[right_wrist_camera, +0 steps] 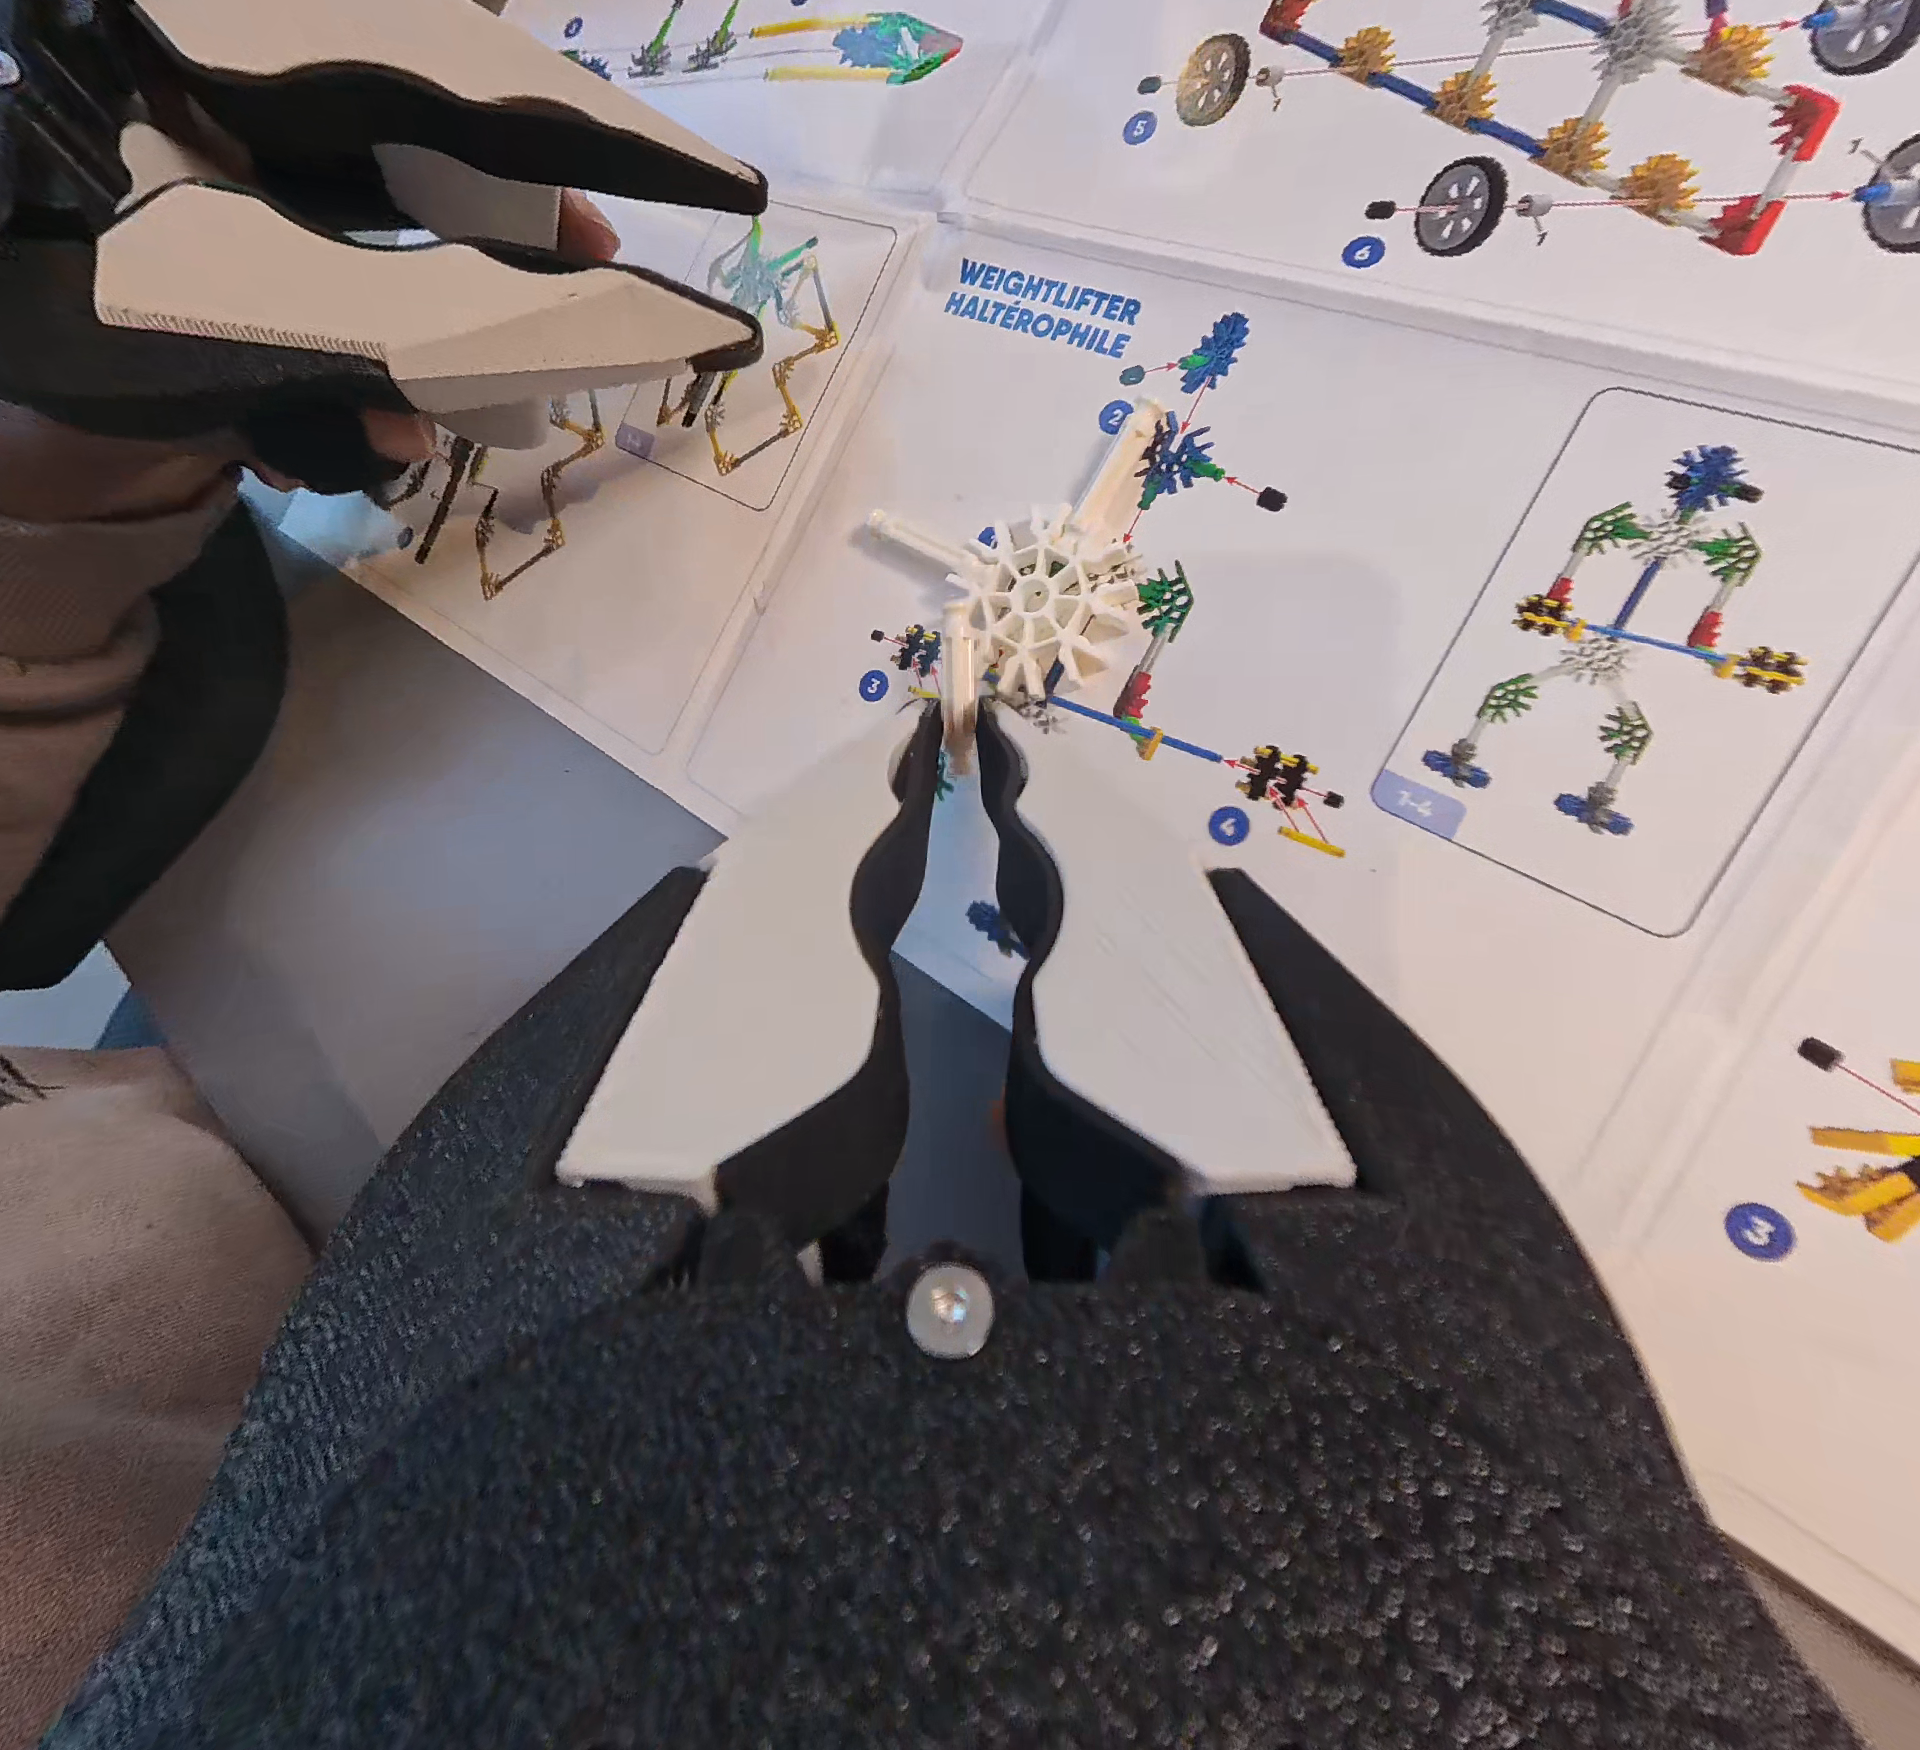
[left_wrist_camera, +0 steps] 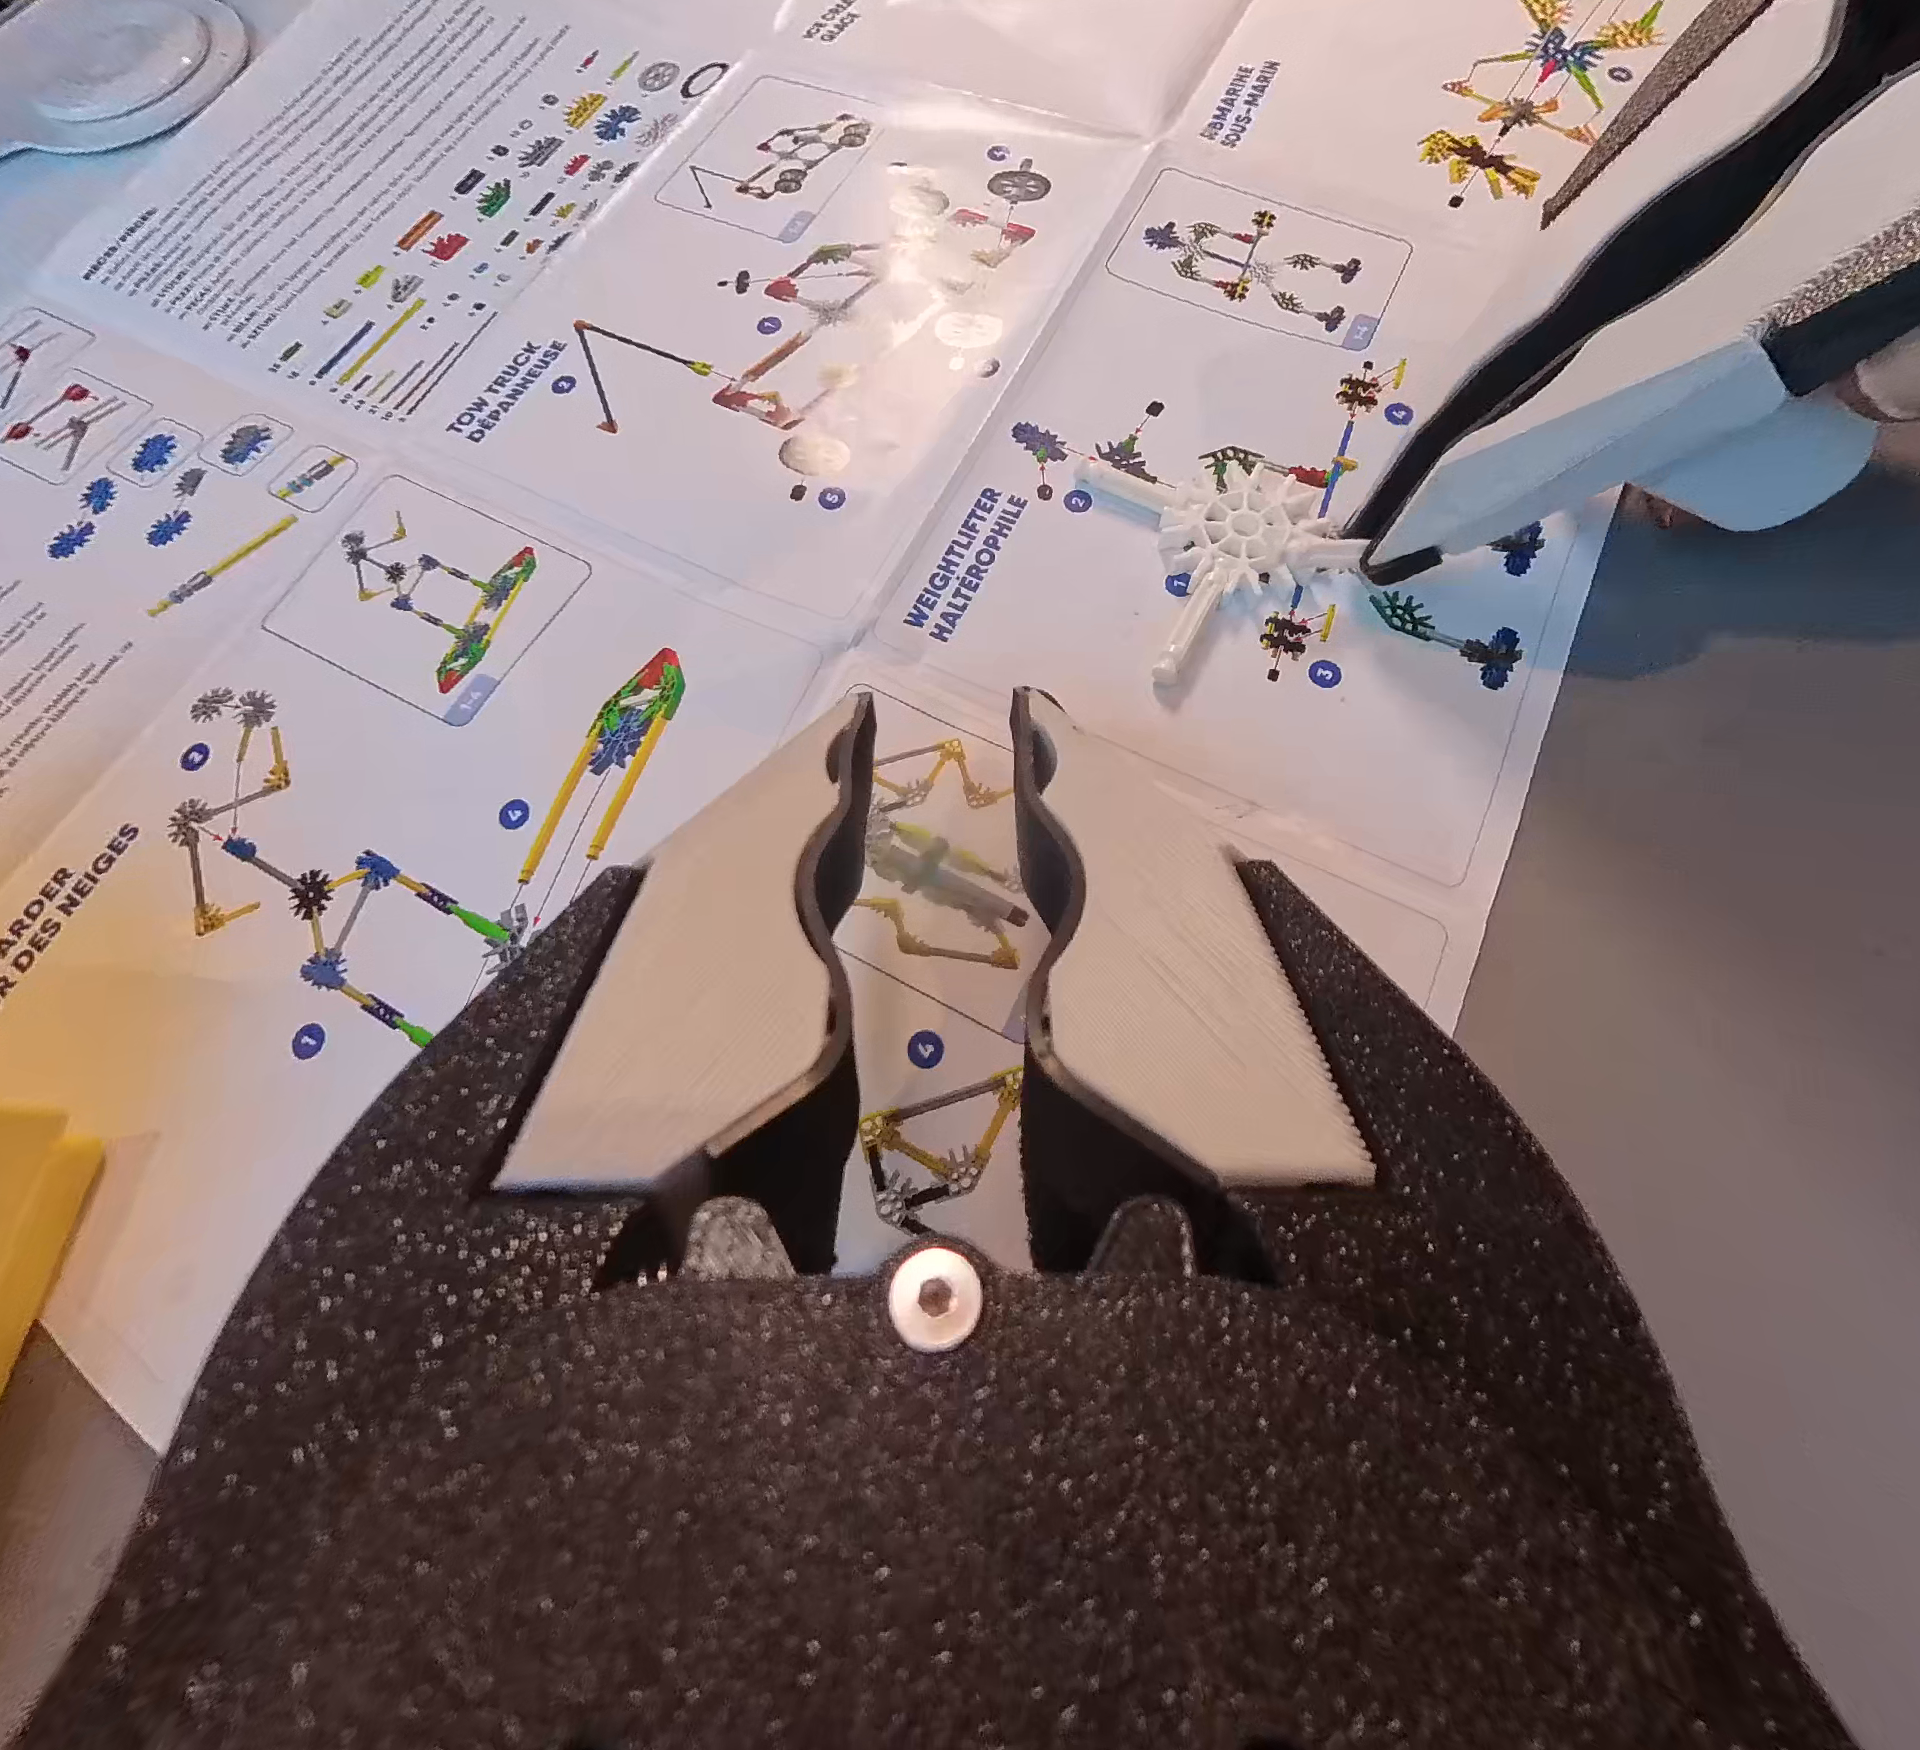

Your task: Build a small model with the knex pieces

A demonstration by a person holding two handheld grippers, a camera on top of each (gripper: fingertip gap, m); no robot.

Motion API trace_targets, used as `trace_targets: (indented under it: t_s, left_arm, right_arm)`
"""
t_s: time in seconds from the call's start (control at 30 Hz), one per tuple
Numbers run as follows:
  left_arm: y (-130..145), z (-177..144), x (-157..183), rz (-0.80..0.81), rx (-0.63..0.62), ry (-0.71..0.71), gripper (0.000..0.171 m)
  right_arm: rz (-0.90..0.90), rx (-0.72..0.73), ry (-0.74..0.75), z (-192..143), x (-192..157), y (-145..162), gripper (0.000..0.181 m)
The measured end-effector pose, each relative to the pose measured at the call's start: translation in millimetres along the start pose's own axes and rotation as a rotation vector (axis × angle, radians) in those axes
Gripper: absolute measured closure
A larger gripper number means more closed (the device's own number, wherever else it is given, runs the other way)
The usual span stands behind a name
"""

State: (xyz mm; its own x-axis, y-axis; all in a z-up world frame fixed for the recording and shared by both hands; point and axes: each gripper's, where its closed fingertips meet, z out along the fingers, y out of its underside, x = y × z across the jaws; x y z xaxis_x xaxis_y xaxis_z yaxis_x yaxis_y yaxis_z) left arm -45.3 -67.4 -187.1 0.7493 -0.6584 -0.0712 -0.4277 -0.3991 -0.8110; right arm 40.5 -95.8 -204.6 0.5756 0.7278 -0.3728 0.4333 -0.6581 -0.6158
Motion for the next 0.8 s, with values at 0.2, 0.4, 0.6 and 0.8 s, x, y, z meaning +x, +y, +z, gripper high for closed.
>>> trace_targets:
  t_s: [0.2,0.4,0.6,0.8]
  left_arm:
    - [-0.6,-0.8,0.0,0.006,0.004,-0.004,0.148]
    - [-1.3,-1.5,-1.8,-0.011,0.011,0.0,0.148]
    - [-1.7,-2.2,-3.3,-0.023,0.016,0.002,0.148]
    - [-1.2,-1.8,-3.9,-0.03,0.015,0.006,0.148]
  right_arm:
    - [-0.049,-0.023,0.008,1.0,-0.5,-0.7,0.165]
    - [-0.203,-0.027,-0.039,-13.8,3.8,-12.5,0.164]
    - [-0.545,-0.08,-0.101,-20.6,5.6,-21.2,0.164]
    - [-0.943,-0.173,-0.21,-14.2,5.4,-6.0,0.163]
